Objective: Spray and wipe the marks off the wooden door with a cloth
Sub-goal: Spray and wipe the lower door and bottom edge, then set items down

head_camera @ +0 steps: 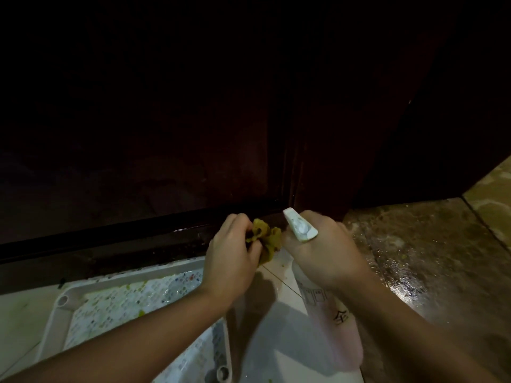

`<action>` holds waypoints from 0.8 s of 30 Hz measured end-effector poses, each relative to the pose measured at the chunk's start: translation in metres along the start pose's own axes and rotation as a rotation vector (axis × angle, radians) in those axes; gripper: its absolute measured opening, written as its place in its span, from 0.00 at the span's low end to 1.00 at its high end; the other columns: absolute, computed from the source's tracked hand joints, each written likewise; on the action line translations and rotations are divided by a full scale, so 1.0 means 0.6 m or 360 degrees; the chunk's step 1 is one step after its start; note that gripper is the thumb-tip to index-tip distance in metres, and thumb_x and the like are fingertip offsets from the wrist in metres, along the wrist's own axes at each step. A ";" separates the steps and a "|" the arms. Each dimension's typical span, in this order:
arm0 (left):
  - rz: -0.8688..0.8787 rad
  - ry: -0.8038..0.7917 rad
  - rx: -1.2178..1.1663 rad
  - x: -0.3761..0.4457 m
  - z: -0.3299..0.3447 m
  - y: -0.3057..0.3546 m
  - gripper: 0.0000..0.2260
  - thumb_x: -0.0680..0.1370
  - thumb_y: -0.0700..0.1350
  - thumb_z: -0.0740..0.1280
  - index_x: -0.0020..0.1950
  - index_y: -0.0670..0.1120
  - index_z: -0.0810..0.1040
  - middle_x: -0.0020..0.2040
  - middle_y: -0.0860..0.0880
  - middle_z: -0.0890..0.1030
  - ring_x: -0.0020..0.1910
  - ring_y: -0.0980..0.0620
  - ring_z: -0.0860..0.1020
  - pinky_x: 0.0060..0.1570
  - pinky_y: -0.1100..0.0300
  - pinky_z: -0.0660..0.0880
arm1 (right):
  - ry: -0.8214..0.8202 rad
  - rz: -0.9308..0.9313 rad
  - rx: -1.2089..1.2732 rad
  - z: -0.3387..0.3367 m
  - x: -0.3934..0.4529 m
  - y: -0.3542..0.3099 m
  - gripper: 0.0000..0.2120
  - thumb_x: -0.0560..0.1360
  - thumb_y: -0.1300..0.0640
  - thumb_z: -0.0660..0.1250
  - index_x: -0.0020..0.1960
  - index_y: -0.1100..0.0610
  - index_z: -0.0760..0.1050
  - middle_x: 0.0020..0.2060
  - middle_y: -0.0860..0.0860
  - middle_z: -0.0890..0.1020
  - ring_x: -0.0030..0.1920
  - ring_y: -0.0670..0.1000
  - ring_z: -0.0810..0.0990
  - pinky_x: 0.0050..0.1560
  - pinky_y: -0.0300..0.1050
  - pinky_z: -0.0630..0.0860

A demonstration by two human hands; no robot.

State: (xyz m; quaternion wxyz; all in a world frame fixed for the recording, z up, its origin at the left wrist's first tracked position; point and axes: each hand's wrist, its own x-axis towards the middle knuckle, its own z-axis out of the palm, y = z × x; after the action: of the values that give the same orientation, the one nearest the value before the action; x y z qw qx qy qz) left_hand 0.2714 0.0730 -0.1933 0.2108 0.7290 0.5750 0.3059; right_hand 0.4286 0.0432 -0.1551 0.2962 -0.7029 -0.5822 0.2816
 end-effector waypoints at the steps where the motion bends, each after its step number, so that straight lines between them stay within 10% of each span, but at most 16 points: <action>1: 0.0049 0.0040 -0.0025 0.004 -0.006 0.004 0.08 0.73 0.37 0.68 0.43 0.48 0.71 0.43 0.56 0.71 0.40 0.59 0.72 0.38 0.60 0.73 | 0.0066 -0.0034 -0.0041 0.002 -0.002 -0.006 0.11 0.72 0.50 0.68 0.34 0.49 0.68 0.30 0.46 0.75 0.33 0.50 0.76 0.35 0.47 0.69; 24: 0.0099 0.0091 0.0049 0.016 -0.053 -0.008 0.08 0.70 0.41 0.72 0.39 0.47 0.73 0.40 0.55 0.73 0.38 0.57 0.73 0.36 0.53 0.76 | -0.0033 0.0026 -0.0264 -0.005 -0.017 -0.003 0.13 0.71 0.45 0.66 0.34 0.51 0.69 0.30 0.46 0.75 0.32 0.48 0.75 0.31 0.43 0.63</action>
State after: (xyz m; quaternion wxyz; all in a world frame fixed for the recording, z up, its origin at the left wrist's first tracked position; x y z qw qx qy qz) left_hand 0.2476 0.0818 -0.1717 0.1734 0.7406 0.5626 0.3239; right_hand 0.4278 0.0333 -0.1514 0.2285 -0.7269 -0.6007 0.2421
